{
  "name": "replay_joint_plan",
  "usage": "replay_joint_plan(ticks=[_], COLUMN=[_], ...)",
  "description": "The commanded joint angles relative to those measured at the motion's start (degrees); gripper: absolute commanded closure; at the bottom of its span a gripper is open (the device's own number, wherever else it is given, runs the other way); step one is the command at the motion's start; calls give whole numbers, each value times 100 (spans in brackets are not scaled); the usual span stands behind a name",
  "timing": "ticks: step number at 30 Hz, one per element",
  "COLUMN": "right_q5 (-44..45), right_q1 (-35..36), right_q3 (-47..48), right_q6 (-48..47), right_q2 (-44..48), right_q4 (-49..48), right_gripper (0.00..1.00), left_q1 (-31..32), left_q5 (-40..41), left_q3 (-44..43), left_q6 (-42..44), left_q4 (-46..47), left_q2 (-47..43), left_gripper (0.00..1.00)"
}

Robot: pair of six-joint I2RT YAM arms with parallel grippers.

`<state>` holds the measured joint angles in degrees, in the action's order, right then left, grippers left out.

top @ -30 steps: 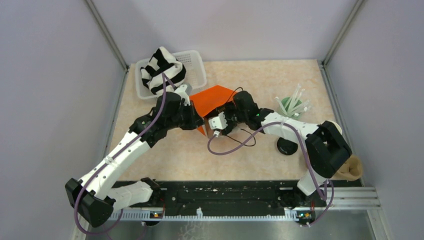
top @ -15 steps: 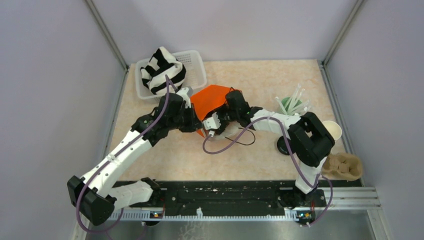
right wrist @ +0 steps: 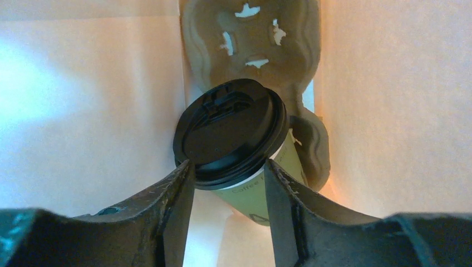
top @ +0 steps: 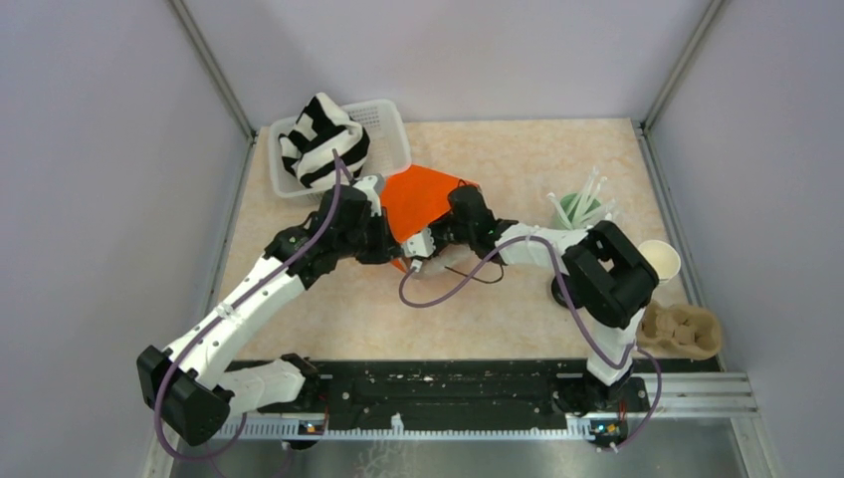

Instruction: Pack the takeout coffee

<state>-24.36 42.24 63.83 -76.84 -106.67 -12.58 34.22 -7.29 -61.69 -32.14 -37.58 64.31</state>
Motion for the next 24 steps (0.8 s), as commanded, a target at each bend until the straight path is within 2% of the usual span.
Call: replay_joint_plan(ticks=[1, 7, 13, 14, 19, 22, 24], right_q5=[149, 373, 715, 696, 899, 1298, 1480], right_q1=[142, 116, 73, 78, 268, 374, 426], right_q3=[-285, -631, -1197, -1323, -1545, -1608, -1425], right_q6=[177, 286, 648, 749, 1857, 2820, 3518], right_q2=[477, 887, 1565, 1730, 2323, 2679, 2948], right_q4=[-396, -340, -70, -45, 92, -267, -44], right_gripper=[54, 63, 67, 64, 33, 24, 20], left_q1=[68, 64, 59, 60, 67, 63, 59], left_q5=[-190, -215, -247, -220, 152, 279, 252], left_q3=[-244, -229, -256, -245, -336, -466, -511], left_q6=[-12, -37, -33, -55, -334, -468, -481], left_q4=[328, 364, 415, 413, 110, -120, -109], left_q2=[-99, -159, -123, -121, -12, 62, 58], left_gripper=[100, 100, 100, 100, 100, 100, 100])
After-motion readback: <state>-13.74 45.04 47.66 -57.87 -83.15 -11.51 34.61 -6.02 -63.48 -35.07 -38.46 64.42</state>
